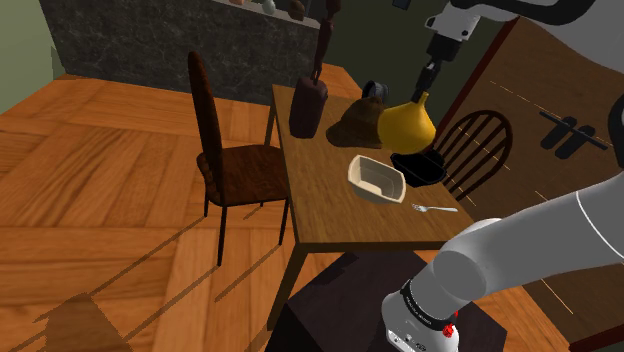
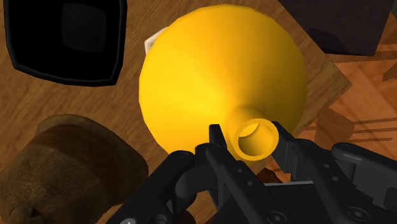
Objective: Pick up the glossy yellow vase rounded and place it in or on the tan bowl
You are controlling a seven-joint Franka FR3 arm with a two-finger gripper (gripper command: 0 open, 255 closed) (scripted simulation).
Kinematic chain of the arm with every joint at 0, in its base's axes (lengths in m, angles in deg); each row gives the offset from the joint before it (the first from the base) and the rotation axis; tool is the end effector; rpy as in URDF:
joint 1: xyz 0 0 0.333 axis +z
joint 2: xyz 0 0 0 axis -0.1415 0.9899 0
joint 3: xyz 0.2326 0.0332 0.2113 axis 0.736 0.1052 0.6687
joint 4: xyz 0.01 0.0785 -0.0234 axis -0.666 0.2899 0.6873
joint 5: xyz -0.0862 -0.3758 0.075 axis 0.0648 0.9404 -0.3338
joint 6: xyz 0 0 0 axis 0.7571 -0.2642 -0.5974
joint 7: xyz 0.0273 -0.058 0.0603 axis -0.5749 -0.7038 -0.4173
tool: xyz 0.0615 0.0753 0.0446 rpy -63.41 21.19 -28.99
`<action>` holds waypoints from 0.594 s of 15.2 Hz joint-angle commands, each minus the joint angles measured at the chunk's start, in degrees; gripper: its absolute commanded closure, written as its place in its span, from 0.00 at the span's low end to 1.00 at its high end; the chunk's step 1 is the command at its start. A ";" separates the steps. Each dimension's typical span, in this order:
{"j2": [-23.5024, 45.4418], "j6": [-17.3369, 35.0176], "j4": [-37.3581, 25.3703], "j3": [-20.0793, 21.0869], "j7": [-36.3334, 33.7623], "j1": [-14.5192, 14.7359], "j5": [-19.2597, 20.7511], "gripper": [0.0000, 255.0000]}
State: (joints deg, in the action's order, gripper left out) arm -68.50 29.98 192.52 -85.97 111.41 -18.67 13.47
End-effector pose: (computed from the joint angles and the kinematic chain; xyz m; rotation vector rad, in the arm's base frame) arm 0.3651 -0.2454 0.6463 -3.1077 -0.2987 0.0285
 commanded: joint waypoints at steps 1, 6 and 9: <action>-0.35 1.53 1.81 -0.11 0.03 -0.09 0.13 1.00; -1.29 5.35 6.53 -0.23 -0.21 -0.27 0.46 1.00; -1.69 7.63 9.21 -0.34 -0.32 -0.37 0.63 1.00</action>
State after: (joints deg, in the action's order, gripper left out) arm -70.13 36.63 200.77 -86.28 111.16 -19.03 14.08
